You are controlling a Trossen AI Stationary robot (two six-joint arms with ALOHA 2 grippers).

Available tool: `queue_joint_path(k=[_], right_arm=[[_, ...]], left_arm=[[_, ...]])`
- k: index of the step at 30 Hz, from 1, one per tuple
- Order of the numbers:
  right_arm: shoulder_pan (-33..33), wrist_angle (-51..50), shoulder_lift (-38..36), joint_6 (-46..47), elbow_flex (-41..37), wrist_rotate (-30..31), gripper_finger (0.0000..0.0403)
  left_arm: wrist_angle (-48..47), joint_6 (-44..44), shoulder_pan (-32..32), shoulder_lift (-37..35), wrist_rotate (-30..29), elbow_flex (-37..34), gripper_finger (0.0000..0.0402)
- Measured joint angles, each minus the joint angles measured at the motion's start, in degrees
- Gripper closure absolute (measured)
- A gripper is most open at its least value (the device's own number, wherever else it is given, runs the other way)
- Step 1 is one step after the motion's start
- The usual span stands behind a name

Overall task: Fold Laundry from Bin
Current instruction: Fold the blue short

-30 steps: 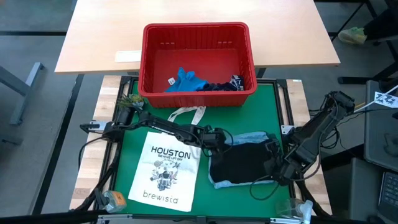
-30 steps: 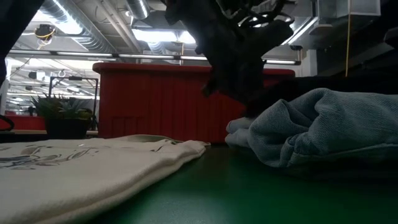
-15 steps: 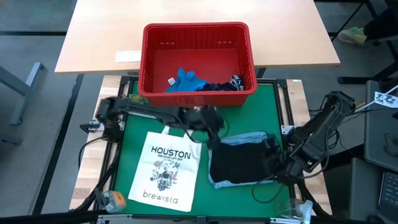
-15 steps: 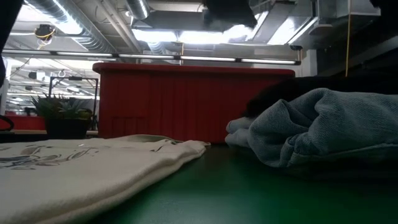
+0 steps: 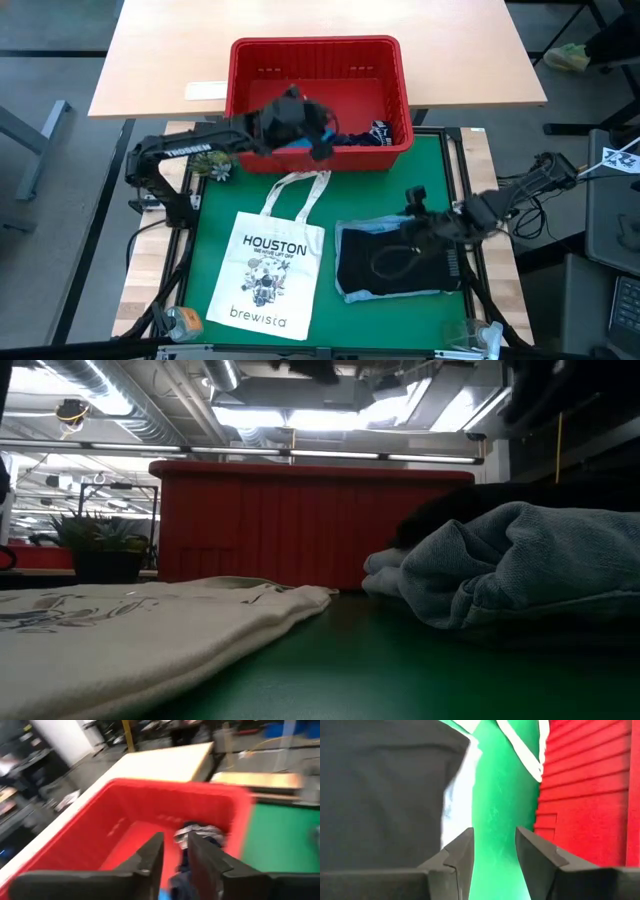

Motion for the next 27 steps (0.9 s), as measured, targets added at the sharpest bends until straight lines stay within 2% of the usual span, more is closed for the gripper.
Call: queue_joint_path(k=[4,8,11,15,20,27], right_arm=[[-7.2,2.3,0.0,-6.7,0.0,-4.6,0.0260],[-13.1,5.2,0.1,-13.8,0.0,-10.0,0.0260],[-16.9,7.1,0.2,-17.1,0.0,-13.1,0.0260],[-21.3,8.8,0.2,-20.3,0.0,-14.2,0.0260],[-27.2,13.1,0.2,-24.9,0.0,-14.2,0.0260],[-35.9,23.0,0.2,-31.8,0.0,-14.1,0.0260]], left_arm=[[-0.5,0.0,7.8,0.5,0.0,0.0,0.0273],[-1.5,-1.6,16.5,1.7,1.5,-0.1,0.0251],[-4.0,-6.5,23.1,1.9,6.6,-0.1,0.0247],[-7.5,-9.9,30.0,2.7,13.7,-0.1,0.0247],[-8.1,-10.0,35.2,4.2,15.5,-0.2,0.0247],[-7.8,-5.3,38.2,6.6,15.4,-0.2,0.0246]])
